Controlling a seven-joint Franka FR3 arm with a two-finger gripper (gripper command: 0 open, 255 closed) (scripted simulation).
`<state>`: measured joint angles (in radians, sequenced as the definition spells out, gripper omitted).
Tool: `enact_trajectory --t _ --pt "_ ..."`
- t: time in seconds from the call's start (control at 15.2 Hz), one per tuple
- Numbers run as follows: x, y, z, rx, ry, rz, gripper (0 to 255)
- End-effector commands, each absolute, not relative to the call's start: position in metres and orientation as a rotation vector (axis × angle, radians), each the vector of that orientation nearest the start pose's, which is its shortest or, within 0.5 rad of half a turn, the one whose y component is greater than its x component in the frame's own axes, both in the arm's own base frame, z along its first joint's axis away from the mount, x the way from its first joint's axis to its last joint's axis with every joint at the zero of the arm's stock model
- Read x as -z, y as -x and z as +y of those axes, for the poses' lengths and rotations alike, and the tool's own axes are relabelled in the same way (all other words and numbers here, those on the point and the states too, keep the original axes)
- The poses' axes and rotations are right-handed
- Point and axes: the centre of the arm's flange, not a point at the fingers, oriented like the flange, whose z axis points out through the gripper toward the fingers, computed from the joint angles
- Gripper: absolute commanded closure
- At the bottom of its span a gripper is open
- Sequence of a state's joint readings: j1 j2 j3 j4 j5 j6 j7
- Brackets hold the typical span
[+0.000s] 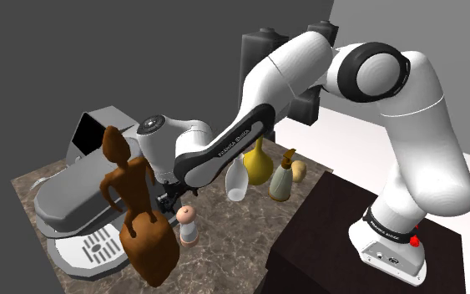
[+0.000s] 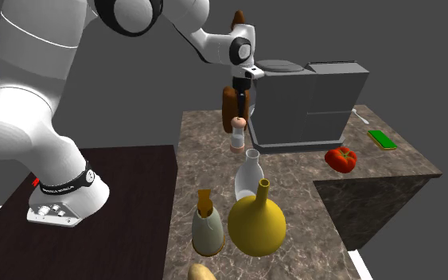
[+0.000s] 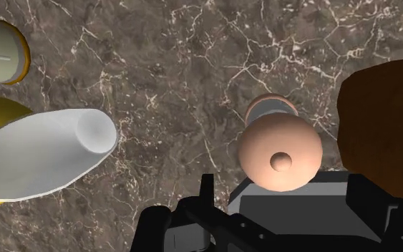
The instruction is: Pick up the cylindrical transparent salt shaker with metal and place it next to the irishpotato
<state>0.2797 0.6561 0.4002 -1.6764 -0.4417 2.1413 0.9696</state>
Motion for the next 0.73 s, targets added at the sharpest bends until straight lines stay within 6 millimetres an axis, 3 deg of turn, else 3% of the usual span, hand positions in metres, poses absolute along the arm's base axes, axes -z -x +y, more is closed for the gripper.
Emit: enact_trajectory --t 0.0,0.46,0.66 --pt "-0.218 -0.552 0.393 -0.008 3.307 0.140 0" --pt "-0.179 -0.551 0.386 -0.008 3.307 0.140 0" --pt "-0.179 -0.551 0.386 -0.008 3.307 0.140 0"
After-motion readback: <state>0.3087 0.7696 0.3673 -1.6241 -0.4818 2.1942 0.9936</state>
